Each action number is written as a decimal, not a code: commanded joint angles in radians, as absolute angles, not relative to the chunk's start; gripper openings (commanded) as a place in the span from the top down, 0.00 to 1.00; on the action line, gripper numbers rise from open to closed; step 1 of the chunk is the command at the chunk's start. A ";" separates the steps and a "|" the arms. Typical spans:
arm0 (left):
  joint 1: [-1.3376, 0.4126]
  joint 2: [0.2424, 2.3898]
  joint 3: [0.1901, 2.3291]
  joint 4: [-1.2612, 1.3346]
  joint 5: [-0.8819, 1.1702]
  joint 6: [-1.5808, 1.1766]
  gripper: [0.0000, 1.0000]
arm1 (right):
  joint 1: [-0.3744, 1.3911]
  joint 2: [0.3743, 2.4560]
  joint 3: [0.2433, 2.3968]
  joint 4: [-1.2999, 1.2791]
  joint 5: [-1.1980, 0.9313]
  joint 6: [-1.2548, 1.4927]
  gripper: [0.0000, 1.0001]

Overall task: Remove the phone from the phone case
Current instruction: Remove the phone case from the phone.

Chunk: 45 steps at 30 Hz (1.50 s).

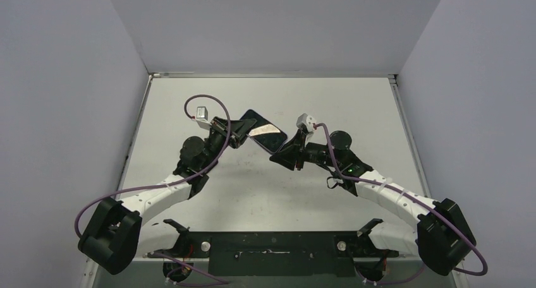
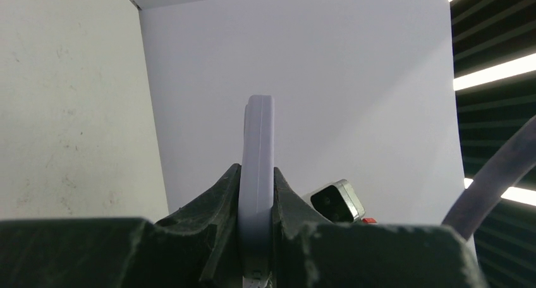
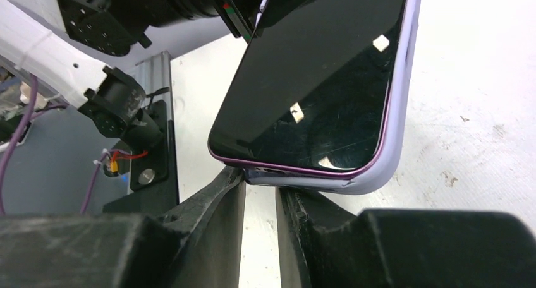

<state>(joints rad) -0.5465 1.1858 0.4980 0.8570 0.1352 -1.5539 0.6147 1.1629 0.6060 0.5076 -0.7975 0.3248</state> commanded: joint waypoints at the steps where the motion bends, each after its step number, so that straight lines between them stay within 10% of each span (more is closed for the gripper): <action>1: -0.564 1.160 0.570 0.958 0.374 -1.575 1.00 | 0.607 1.178 0.644 0.488 -0.660 0.173 1.00; 20: -0.311 1.189 0.746 0.641 0.847 -1.075 1.00 | 0.595 1.006 0.761 0.025 -0.795 0.013 0.26; 45: -0.336 1.235 0.903 0.641 1.147 -0.932 1.00 | 0.671 1.205 0.932 -0.031 -1.103 -0.168 0.37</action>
<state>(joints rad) -0.3233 1.2469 0.8371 0.5282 1.1030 -0.9112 0.6506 1.1889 0.8684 -0.1074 -1.0454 -0.1219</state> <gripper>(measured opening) 0.136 0.644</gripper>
